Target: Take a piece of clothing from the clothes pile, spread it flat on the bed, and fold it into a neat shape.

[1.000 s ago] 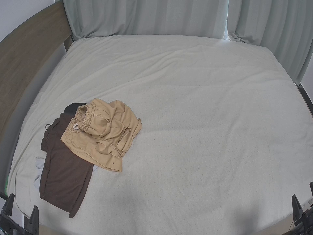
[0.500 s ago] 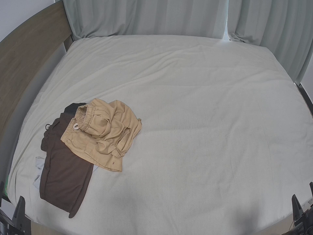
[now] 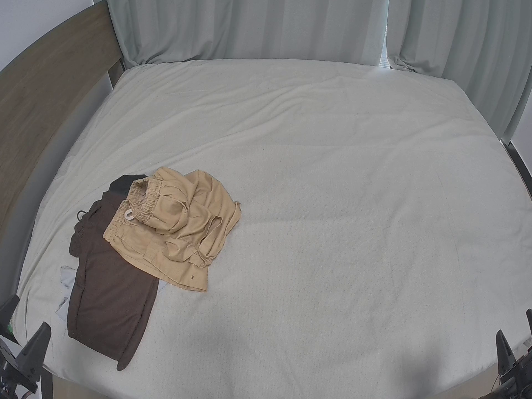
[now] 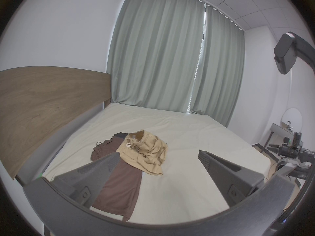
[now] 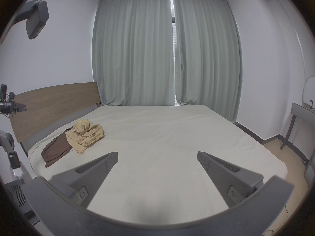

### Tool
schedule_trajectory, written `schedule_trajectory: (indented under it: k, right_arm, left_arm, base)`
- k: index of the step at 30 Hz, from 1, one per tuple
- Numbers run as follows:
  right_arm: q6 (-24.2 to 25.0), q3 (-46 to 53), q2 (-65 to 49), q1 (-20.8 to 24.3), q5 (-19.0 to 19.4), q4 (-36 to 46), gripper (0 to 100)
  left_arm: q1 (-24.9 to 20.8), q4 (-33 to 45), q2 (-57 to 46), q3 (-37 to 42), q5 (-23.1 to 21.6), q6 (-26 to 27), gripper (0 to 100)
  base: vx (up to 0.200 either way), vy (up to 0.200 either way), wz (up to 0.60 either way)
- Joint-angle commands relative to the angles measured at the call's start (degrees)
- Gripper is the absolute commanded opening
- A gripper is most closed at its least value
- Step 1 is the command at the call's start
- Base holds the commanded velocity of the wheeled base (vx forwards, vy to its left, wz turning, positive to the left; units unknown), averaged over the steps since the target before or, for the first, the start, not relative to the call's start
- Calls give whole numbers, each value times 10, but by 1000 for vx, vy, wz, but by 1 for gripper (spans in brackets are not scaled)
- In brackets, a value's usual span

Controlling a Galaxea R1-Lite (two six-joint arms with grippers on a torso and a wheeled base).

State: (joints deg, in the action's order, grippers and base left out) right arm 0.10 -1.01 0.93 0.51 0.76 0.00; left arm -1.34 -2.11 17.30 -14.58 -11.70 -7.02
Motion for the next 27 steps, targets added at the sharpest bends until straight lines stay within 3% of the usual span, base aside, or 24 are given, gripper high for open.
schedule_trajectory:
  k: [1, 15, 27]
  right_arm:
    - [0, 9, -9, 0, 0, 0, 100]
    - [0, 10, -9, 0, 0, 0, 100]
    - [0, 10, -9, 0, 0, 0, 100]
  left_arm:
    - [0, -1, 65, -31, -24, 0, 100]
    - [0, -4, 177, -74, -105, -36, 100]
    - [5, -118, 303, -84, -155, -62, 100]
  base:
    - [0, 0, 0]
    - [0, 0, 0]
    - [0, 0, 0]
